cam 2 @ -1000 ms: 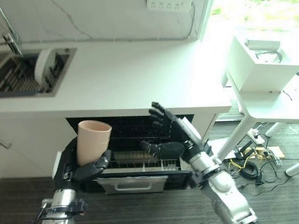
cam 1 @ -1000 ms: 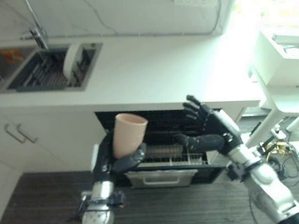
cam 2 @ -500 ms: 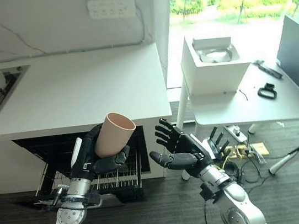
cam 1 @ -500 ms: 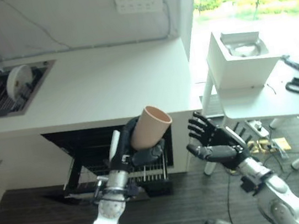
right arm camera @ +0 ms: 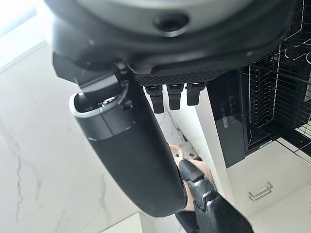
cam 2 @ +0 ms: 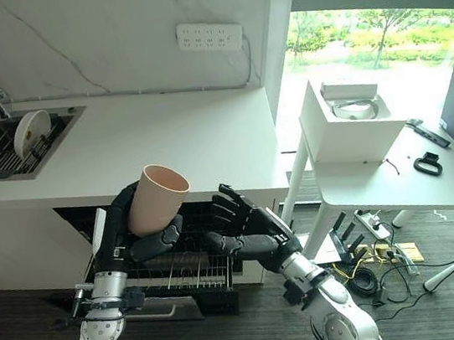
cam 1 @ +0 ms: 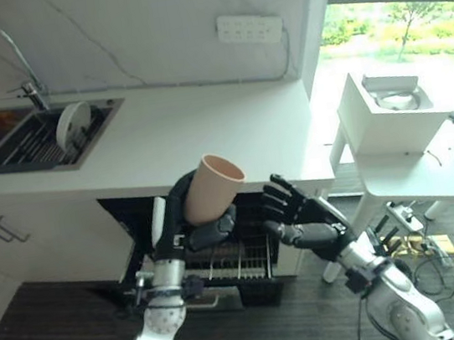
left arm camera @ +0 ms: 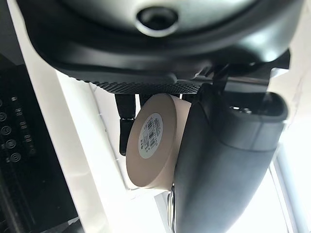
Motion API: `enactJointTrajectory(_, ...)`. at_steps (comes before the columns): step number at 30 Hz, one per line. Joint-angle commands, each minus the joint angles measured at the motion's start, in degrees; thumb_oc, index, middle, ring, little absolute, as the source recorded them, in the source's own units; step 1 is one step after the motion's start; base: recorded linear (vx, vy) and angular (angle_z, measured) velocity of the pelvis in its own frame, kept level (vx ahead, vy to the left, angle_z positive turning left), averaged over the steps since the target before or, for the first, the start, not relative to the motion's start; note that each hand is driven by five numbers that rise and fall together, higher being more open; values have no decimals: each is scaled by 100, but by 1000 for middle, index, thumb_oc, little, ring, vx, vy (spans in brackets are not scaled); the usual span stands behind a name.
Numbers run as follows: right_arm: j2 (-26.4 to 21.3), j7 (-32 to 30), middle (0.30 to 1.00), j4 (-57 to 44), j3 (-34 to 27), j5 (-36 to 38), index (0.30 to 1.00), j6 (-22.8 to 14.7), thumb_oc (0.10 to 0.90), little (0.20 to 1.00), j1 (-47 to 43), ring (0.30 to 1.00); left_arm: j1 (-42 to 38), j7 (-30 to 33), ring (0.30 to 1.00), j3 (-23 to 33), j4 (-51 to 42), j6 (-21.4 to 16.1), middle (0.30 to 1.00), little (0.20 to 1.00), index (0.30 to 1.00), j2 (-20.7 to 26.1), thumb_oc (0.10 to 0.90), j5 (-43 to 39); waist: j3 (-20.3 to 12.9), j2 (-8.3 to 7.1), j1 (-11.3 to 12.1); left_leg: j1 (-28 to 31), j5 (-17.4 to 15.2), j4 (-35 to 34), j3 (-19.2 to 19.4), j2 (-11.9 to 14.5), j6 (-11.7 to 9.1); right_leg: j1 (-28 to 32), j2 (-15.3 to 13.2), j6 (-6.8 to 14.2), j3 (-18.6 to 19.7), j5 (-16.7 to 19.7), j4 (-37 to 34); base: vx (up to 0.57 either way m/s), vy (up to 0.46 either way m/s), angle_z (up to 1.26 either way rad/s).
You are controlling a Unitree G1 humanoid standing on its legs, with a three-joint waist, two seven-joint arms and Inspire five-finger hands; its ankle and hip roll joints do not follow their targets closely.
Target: Place the dishes in the dishwasher.
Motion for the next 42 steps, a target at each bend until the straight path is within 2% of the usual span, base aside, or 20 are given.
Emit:
enactJointTrajectory(1, -31, 147, 900, -531, -289, 612, 900, -316, 800, 900, -703, 900, -652, 526, 300, 160, -520, -824, 300, 300, 300, 44, 400, 317, 91, 74, -3, -77, 91, 344, -216, 958, -522, 148, 166, 203, 147, -266, -1, -26, 596, -28)
enactJointTrajectory(2, -27, 207, 900, -582, -346, 607, 900, -360, 800, 900, -666, 900, -731, 497, 300, 198, -498, -802, 300, 300, 300, 58, 400, 285, 86, 123, -55, -182, -61, 344, -398, 1136, -523, 153, 47, 340, 203, -240, -1, 3, 552, -41)
enactJointTrajectory(4, 42, 176, 900, -779, -468, 659, 900, -352, 800, 900, -404, 900, -819, 477, 300, 180, -494, -707, 300, 300, 300, 107, 400, 252, 44, 154, -178, -188, -282, 344, -280, 1163, -555, 156, -274, 616, 40, 1, -1, 53, 450, -30)
enactJointTrajectory(5, 69, 187, 900, -794, -521, 677, 900, -363, 800, 900, -340, 900, -825, 442, 300, 197, -476, -726, 300, 300, 300, 95, 400, 287, 41, 155, -203, -179, -317, 344, -235, 1141, -552, 184, -374, 668, -45, 77, -1, 125, 408, -19)
enactJointTrajectory(6, 221, 308, 900, -817, -597, 747, 900, -400, 800, 900, -123, 900, -819, 360, 300, 225, -356, -829, 300, 300, 300, 134, 400, 377, 56, 124, -242, -87, -510, 344, -229, 939, -431, 351, -472, 711, -269, 409, -1, 125, 312, -19)
enactJointTrajectory(8, 287, 328, 900, -860, -625, 805, 900, -362, 800, 900, -34, 900, -705, 346, 300, 289, -342, -940, 300, 300, 300, 139, 400, 481, 88, 136, -253, 27, -593, 344, -155, 895, -360, 450, -376, 696, -412, 543, -1, 109, 185, -25)
enactJointTrajectory(9, 427, 385, 900, -844, -495, 773, 900, -319, 800, 900, -68, 900, -598, 447, 300, 407, -466, -947, 300, 300, 300, 178, 400, 557, 107, 131, -258, 155, -749, 344, -70, 760, -241, 234, -230, 628, -521, 590, -1, 61, 42, -28)
enactJointTrajectory(12, 510, 347, 900, -717, -282, 719, 900, -333, 800, 900, -253, 900, -810, 508, 300, 340, -446, -836, 300, 300, 300, 212, 400, 548, 111, 97, -210, 150, -777, 344, -56, 686, -177, 163, -267, 569, -449, 401, -1, 3, -72, -17)
enactJointTrajectory(16, 377, 214, 900, -608, -152, 878, 900, -288, 800, 900, -546, 900, -953, 585, 300, 181, -422, -798, 300, 300, 300, 172, 400, 749, 38, 65, -109, 158, -753, 344, -76, 740, -243, 118, -295, 576, -408, 197, -1, 6, -132, 16)
enactJointTrajectory(18, 315, 261, 900, -530, -218, 1108, 900, -189, 800, 900, -691, 900, -918, 638, 300, 167, -448, -840, 300, 300, 300, 197, 400, 887, -85, 101, -50, 139, -680, 344, -57, 878, -355, 135, -272, 551, -480, 95, -1, 40, -176, -14)
enactJointTrajectory(22, 324, 221, 900, -586, -233, 1353, 900, -21, 800, 900, -779, 900, -946, 784, 300, 91, -380, -853, 300, 300, 300, 236, 400, 1076, -115, 152, -45, 227, -707, 344, 25, 978, -431, 222, -268, 554, -565, 28, -1, 17, -66, -13)
enactJointTrajectory(32, 441, 55, 900, -569, -129, 1346, 900, -127, 800, 900, -844, 900, -979, 1142, 300, -267, -156, -996, 300, 300, 300, 287, 400, 1725, -179, 189, -84, 317, -791, 344, 70, 978, -443, 174, -306, 578, -616, 82, -1, -2, -15, 2)
enactJointTrajectory(40, 496, -5, 900, -551, -36, 1330, 900, -24, 800, 900, -956, 900, -1045, 1277, 300, -545, -34, -1002, 300, 300, 300, 251, 400, 1871, -192, 182, -103, 348, -828, 344, 75, 953, -418, 133, -325, 602, -594, 120, -1, 0, 0, 0)
enactJointTrajectory(42, 542, 59, 900, -557, 26, 1515, 900, 23, 800, 900, -962, 900, -1047, 1284, 300, -628, 44, -1040, 300, 300, 300, 228, 400, 1903, -201, 172, -97, 352, -838, 344, 71, 937, -409, 131, -341, 617, -594, 132, -1, 0, 0, 0)
